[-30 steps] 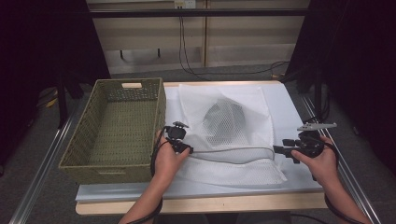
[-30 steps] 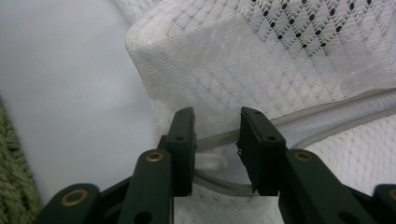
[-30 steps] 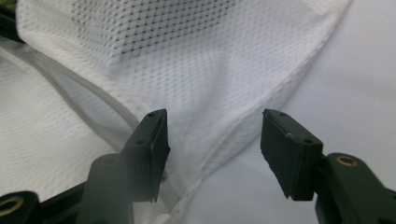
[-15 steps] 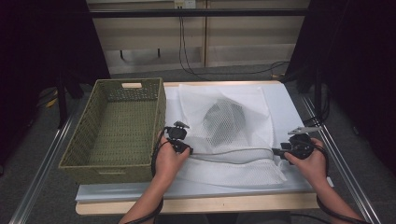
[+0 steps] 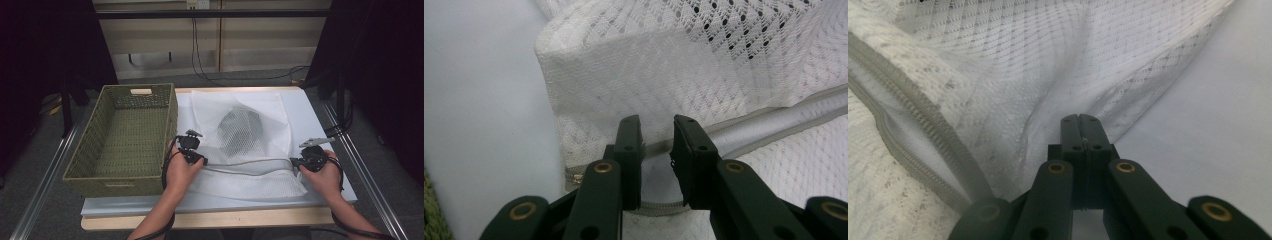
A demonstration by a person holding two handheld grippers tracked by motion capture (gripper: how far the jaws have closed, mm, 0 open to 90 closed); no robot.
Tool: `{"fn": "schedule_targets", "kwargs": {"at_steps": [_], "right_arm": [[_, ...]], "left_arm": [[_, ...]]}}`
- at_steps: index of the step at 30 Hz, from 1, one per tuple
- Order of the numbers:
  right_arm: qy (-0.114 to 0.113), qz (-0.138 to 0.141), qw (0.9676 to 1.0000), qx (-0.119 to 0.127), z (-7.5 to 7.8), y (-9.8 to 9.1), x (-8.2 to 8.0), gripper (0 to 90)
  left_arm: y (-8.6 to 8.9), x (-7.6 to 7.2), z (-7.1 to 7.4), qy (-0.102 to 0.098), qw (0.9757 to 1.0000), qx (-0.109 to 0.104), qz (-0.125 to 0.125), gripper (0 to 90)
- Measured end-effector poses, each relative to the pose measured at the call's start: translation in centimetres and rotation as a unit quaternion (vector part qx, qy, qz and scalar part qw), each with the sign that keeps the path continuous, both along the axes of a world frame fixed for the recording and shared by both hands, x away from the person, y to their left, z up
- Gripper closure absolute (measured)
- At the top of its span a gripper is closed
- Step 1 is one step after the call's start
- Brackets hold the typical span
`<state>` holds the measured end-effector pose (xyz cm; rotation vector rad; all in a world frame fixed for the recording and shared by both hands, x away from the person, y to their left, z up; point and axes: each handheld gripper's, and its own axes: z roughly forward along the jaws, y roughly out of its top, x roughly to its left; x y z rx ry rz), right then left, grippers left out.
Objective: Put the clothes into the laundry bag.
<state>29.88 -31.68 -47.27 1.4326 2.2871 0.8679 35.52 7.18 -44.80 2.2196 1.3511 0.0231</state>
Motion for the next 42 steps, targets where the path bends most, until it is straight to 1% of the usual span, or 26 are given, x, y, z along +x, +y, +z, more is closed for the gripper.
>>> {"fn": "schedule_targets", "kwargs": {"at_steps": [2,5,7,8,9,11,14,17,20,21,22,24,25,26,28,30,31,33,35,36,37,38,39,40,41,42], "right_arm": [[0.008,0.001,1.0,0.003,0.1,-0.2,0.1,90.0],[0.007,-0.002,1.0,0.004,0.3,-0.4,0.1,90.0],[0.003,-0.003,0.9999,0.01,0.5,-0.8,0.1,90.0],[0.01,-0.009,0.9999,0.007,0.6,-0.9,0.0,90.0],[0.005,-0.01,0.9999,0.001,0.7,-1.1,0.1,90.0],[0.008,-0.014,0.9998,0.009,0.7,-1.4,0.0,90.0],[0.0,-0.02,0.9997,0.016,1.0,-2.2,-0.1,90.0],[-0.003,-0.035,0.9994,0.007,1.3,-3.3,-0.2,90.0],[-0.001,-0.049,0.998,0.039,1.6,-4.3,-0.4,90.0],[-0.012,-0.043,0.9978,0.048,1.6,-4.4,-0.4,90.0],[-0.008,-0.042,0.998,0.046,1.7,-4.3,-0.5,90.0],[-0.008,-0.027,0.9974,0.066,1.5,-3.6,-0.4,90.0],[-0.01,-0.028,0.998,0.056,1.3,-3.1,-0.4,83.1],[-0.013,-0.03,0.9983,0.048,1.2,-2.8,-0.3,80.2],[-0.007,-0.029,0.9976,0.062,0.9,-2.2,-0.1,75.9],[-0.01,-0.033,0.9978,0.056,0.8,-1.7,-0.2,69.9],[-0.002,-0.031,0.9983,0.048,0.6,-1.5,-0.2,68.7],[-0.004,-0.025,0.9983,0.052,0.3,-1.0,-0.4,61.4],[0.004,-0.032,0.9987,0.038,0.3,-0.5,-0.5,58.6],[0.001,-0.032,0.9993,0.021,0.1,-0.3,-0.5,58.4],[0.005,-0.038,0.9992,0.008,-0.1,-0.1,-0.5,58.5],[-0.004,-0.033,0.9995,-0.003,-0.1,0.1,-0.5,60.9],[-0.007,-0.026,0.9995,-0.019,0.0,0.2,-0.5,69.7],[-0.008,-0.032,0.9992,-0.024,0.1,0.3,-0.6,85.7],[-0.008,-0.015,0.9998,-0.014,0.0,0.1,-0.5,89.2],[-0.001,-0.012,0.9998,-0.015,0.0,0.2,-0.6,90.0]], "left_arm": [[0.0,0.0,0.0,-0.005,1.0,0.003,0.002,71.7],[0.1,0.0,0.0,-0.009,0.9999,0.008,0.002,69.1],[0.1,-0.1,0.1,-0.004,1.0,0.0,0.003,69.5],[0.1,-0.1,0.1,-0.006,1.0,0.003,0.002,69.5],[0.1,0.0,0.1,-0.006,1.0,0.003,0.001,69.5],[0.1,-0.1,0.1,-0.006,1.0,0.002,0.003,69.4],[0.1,-0.1,0.2,-0.009,1.0,0.002,0.0,68.0],[0.1,-0.2,0.1,-0.014,0.9999,0.003,0.002,60.4],[0.1,-0.2,0.2,-0.019,0.9998,0.001,0.005,56.8],[0.1,-0.2,0.2,-0.02,0.9998,-0.004,0.006,54.8],[0.1,-0.2,0.2,-0.017,0.9998,-0.005,0.003,54.5],[0.1,-0.2,0.2,-0.02,0.9998,0.0,0.003,54.6],[0.0,-0.2,0.2,-0.021,0.9998,0.0,0.003,54.6],[0.0,-0.2,0.2,-0.022,0.9998,-0.001,0.004,54.3],[0.1,-0.2,0.2,-0.026,0.9997,-0.001,0.004,52.9],[0.1,-0.2,0.2,-0.025,0.9997,-0.002,0.004,52.7],[0.1,-0.2,0.1,-0.024,0.9997,-0.004,0.006,51.8],[0.1,-0.2,0.1,-0.024,0.9997,-0.002,0.005,51.5],[0.2,-0.2,0.1,-0.025,0.9997,0.0,0.005,51.0],[0.1,-0.2,0.1,-0.032,0.9995,-0.001,0.007,49.8],[0.2,-0.2,0.1,-0.035,0.9994,-0.002,0.002,47.9],[0.1,-0.2,0.1,-0.04,0.9992,-0.001,0.004,44.7],[0.1,-0.2,0.1,-0.044,0.999,0.0,0.005,41.0],[0.1,-0.2,0.1,-0.043,0.9991,-0.001,0.006,39.6],[0.1,-0.2,0.1,-0.042,0.9991,0.0,0.007,38.0],[0.2,-0.2,0.0,-0.041,0.9991,-0.001,0.01,34.0]]}}
